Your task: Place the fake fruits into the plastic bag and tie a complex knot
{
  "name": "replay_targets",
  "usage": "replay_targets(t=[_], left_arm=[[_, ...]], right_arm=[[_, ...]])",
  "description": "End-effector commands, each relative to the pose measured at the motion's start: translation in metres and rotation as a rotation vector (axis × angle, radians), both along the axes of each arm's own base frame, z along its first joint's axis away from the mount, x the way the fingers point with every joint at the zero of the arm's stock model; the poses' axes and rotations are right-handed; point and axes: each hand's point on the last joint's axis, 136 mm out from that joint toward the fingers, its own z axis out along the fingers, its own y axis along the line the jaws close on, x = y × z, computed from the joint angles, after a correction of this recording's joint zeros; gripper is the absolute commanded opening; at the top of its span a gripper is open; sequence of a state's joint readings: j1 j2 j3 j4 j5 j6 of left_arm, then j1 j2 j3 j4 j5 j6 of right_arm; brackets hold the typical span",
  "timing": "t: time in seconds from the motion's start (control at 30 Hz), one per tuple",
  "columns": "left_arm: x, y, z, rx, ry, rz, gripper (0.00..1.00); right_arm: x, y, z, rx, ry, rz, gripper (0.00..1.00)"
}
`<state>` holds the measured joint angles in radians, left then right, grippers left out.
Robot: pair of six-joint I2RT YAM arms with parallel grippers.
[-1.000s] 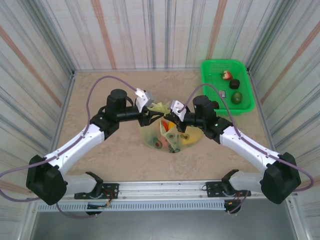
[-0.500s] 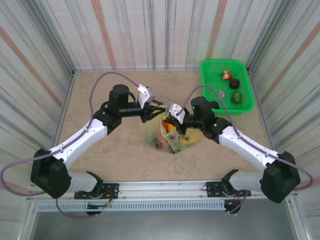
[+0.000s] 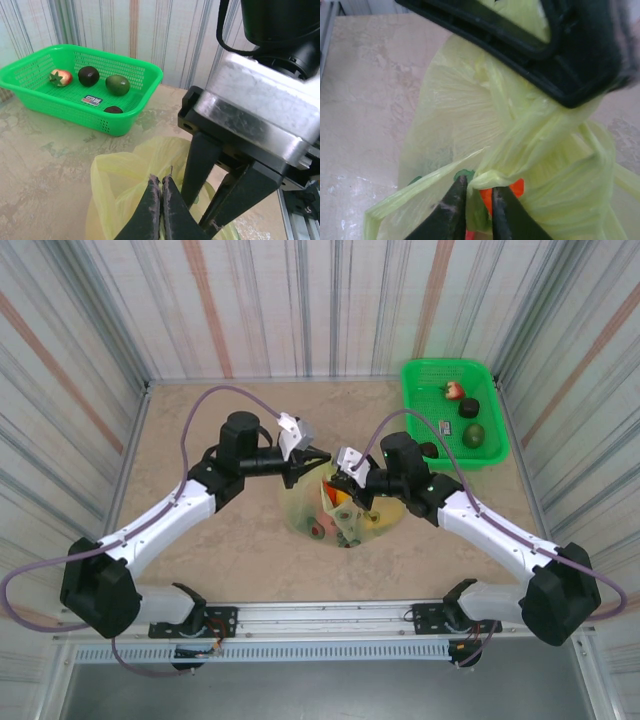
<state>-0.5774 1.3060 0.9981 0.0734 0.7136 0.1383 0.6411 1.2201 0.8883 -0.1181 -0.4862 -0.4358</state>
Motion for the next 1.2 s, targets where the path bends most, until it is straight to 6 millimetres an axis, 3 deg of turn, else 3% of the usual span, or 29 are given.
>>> replay_targets(t=[0.0,0.27,0.37,0.53,0.7,0.77,0.93,1.17], left_arm=[[-0.006,0.003,0.012,-0.021,-0.075,-0.01,0.0],[-0.008,0.007,0.013,-0.027,-0.117,0.006,0.0],[-0.008,0.007,0.014,-0.034,-0.122,0.004,0.0],[-0.01,0.006,0.013,-0.04,-0.129,-0.009,0.0],[-0.016,0.005,0.011,-0.034,-0.141,-0.027,0.0],[-0.016,0.005,0.01,-0.029,-0.144,-0.03,0.0],[-0.018,0.004,0.012,-0.032,-0.149,-0.037,0.0],[-0.021,0.004,0.015,-0.041,-0.156,-0.058,0.0]], right_arm=[[-0.006,-0.006,0.027,0.012,-0.039,-0.001,0.3],[-0.064,-0.038,0.089,0.108,0.003,0.168,0.45],[-0.058,-0.048,0.106,0.139,0.006,0.149,0.44],[-0.028,-0.045,0.091,0.054,0.037,0.106,0.49],[-0.022,-0.023,0.072,0.004,0.173,0.195,0.62],[-0.014,-0.016,0.063,-0.034,0.189,0.19,0.63],[-0.01,-0.006,0.044,-0.096,0.24,0.212,0.62],[0.01,-0.002,0.031,-0.154,0.244,0.177,0.5]])
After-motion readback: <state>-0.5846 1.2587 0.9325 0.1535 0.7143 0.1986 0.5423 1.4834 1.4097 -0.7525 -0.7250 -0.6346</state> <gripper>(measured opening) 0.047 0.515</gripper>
